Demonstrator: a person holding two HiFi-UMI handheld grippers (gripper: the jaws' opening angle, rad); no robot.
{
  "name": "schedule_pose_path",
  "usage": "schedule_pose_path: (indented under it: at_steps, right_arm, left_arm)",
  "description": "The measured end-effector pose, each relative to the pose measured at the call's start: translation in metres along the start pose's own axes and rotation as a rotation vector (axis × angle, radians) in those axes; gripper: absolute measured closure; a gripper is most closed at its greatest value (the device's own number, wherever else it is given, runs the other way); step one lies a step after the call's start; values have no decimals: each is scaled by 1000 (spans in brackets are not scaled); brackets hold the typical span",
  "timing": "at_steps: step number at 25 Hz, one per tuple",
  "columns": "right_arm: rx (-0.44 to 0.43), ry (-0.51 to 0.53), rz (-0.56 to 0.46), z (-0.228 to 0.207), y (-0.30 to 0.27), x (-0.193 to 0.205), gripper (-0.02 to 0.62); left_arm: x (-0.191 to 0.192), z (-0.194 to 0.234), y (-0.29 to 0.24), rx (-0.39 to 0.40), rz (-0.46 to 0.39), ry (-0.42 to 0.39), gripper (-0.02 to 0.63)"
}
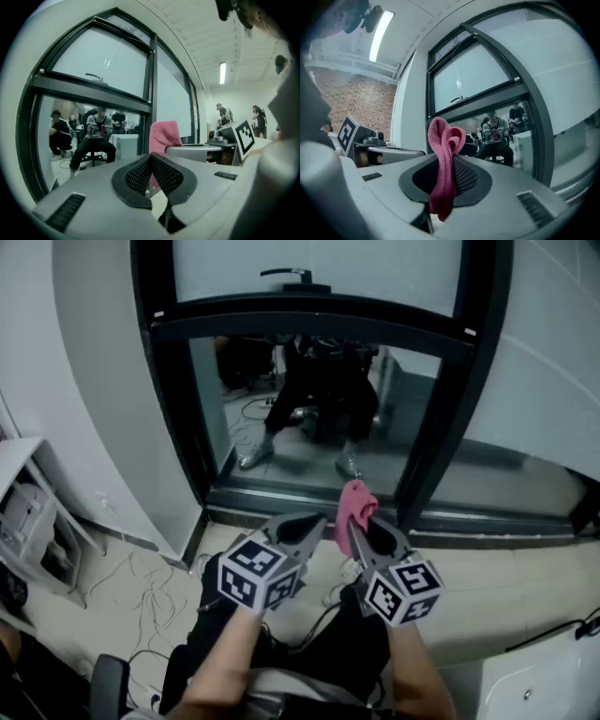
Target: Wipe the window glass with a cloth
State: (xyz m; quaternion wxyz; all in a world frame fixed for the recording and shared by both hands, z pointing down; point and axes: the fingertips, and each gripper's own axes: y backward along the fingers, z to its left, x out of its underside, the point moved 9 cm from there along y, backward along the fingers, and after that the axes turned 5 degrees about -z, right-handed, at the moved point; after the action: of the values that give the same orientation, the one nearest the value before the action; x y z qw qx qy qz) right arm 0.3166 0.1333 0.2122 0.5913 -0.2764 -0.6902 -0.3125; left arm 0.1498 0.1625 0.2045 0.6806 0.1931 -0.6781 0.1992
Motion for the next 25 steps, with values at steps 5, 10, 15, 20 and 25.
schedule_pose_path:
  at_steps: [5, 10, 15, 20, 25]
  right_arm:
    - [11, -12, 0, -14, -11, 5, 529]
    - [29, -26, -4, -31, -35, -3, 529]
    - [23, -24, -11, -52, -73, -9, 529]
    - [31, 3, -30, -65, -106, -21, 529]
    - [56, 26, -42, -80, -126, -31, 529]
  left_arm:
    - [-5, 11, -12, 19, 13, -2, 604]
    - [-4, 30, -30, 18, 32, 2, 604]
    - [-7, 72, -58, 5, 39, 13, 604]
    - [-17, 102, -82, 20, 16, 2, 604]
    - [-22, 120, -104, 46, 4, -4, 604]
